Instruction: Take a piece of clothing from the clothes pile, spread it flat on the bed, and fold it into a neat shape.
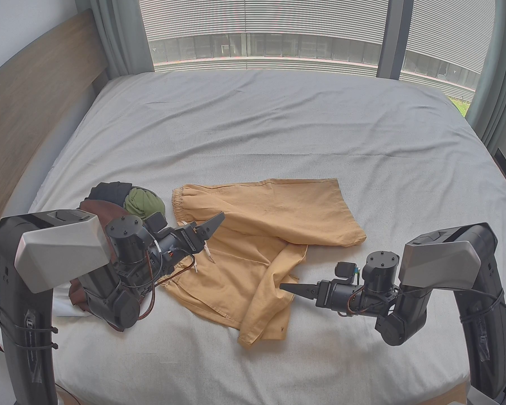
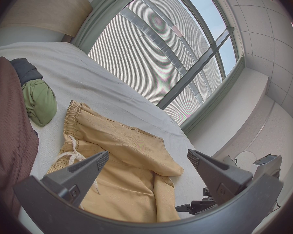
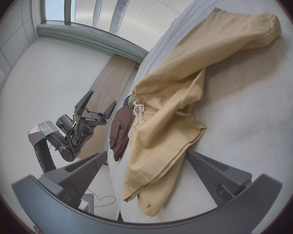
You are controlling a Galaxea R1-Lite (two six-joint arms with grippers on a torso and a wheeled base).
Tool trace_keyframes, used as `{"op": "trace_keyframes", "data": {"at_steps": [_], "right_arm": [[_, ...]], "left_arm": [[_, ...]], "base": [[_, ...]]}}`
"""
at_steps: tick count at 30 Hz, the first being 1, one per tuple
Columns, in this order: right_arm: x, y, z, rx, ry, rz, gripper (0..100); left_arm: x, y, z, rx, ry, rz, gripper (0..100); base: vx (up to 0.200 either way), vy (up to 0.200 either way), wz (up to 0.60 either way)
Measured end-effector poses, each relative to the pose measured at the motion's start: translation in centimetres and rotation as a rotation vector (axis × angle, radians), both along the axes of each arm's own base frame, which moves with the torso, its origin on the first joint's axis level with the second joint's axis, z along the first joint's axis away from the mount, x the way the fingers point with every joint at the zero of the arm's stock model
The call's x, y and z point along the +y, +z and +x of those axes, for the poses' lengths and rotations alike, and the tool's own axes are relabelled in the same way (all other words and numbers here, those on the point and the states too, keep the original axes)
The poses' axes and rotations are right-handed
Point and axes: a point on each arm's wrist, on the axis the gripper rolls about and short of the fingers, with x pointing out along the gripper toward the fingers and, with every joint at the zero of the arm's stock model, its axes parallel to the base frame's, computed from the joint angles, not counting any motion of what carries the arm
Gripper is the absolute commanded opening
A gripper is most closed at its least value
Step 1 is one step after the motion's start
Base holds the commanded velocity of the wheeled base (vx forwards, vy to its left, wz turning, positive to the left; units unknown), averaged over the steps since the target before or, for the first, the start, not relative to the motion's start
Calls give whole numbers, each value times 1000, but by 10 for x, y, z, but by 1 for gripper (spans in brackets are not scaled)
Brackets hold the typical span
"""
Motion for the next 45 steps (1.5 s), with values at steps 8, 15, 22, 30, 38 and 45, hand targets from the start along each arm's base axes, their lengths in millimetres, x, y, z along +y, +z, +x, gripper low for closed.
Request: {"op": "trace_keyframes", "data": {"at_steps": [8,15,22,30,38,45], "right_arm": [[-5,-7,2,33,-19,-1,100],[-3,-16,7,46,-44,-8,100],[1,-20,17,24,-127,-11,0],[2,-24,17,37,-133,-7,0],[-5,-20,13,41,-179,-6,0],[-25,5,6,24,-239,-15,0]], "left_arm": [[0,0,0,-1,0,0,100],[0,0,0,-1,0,1,100],[0,0,0,-2,0,1,100],[0,1,0,-3,2,1,100],[0,1,0,-4,2,1,100],[-1,1,0,-4,0,1,100]], "base": [[0,0,0],[0,0,0],[0,0,0],[0,0,0],[0,0,0],[0,0,0]]}}
